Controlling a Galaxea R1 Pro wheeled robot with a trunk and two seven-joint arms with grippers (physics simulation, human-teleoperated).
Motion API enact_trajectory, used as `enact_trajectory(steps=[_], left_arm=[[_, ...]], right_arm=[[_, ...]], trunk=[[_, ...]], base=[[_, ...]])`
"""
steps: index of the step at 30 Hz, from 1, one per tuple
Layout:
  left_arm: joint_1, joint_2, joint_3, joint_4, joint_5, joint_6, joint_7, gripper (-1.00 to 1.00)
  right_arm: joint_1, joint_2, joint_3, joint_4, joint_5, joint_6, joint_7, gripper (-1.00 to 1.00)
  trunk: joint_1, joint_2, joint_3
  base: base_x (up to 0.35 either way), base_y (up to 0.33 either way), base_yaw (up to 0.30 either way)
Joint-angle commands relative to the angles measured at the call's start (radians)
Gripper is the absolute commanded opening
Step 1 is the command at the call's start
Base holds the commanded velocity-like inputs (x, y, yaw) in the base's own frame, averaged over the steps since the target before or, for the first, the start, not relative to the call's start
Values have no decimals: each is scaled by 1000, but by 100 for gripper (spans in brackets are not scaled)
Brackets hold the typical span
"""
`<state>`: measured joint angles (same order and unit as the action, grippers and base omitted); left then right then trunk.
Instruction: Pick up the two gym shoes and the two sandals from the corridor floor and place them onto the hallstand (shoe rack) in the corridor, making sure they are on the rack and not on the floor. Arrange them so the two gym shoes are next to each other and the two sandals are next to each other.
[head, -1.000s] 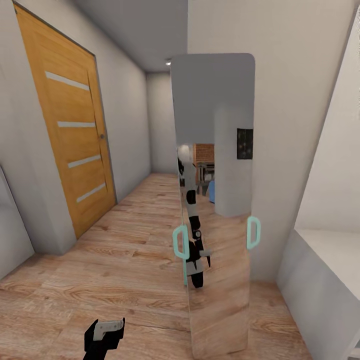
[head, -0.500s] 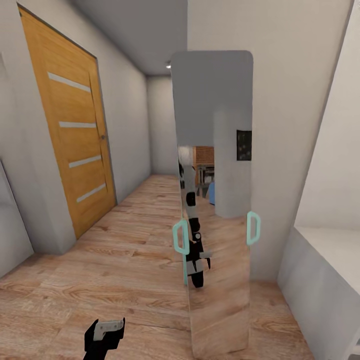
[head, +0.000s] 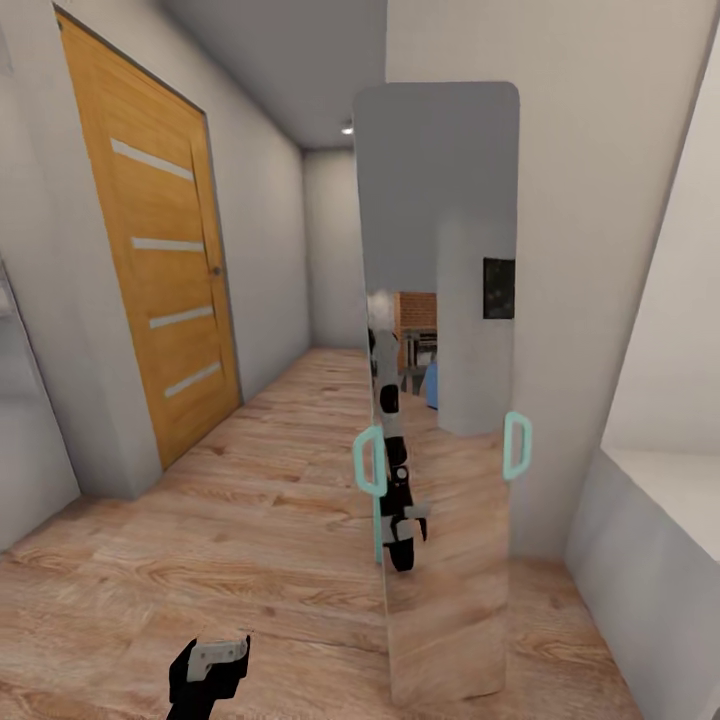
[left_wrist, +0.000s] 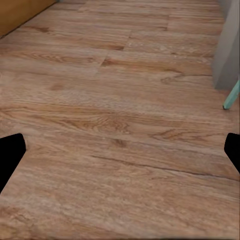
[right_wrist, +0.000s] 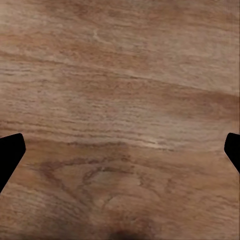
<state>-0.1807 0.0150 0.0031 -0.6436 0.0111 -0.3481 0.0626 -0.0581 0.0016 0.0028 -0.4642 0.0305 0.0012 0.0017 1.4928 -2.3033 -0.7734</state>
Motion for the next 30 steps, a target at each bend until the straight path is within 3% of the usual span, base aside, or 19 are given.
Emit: enact_trajectory(steps=[1,30], left_arm=[[-1,0,-2,1,1,-3,3,100],[-1,-1,-2,1,1,-3,3,100]], right_arm=[[0,0,0,-1,3,0,0,100],[0,0,0,-1,4,0,-3,100]], trunk=[[4,-8,-4],[108,-197,-97]], base=[[0,0,231],[0,0,283]])
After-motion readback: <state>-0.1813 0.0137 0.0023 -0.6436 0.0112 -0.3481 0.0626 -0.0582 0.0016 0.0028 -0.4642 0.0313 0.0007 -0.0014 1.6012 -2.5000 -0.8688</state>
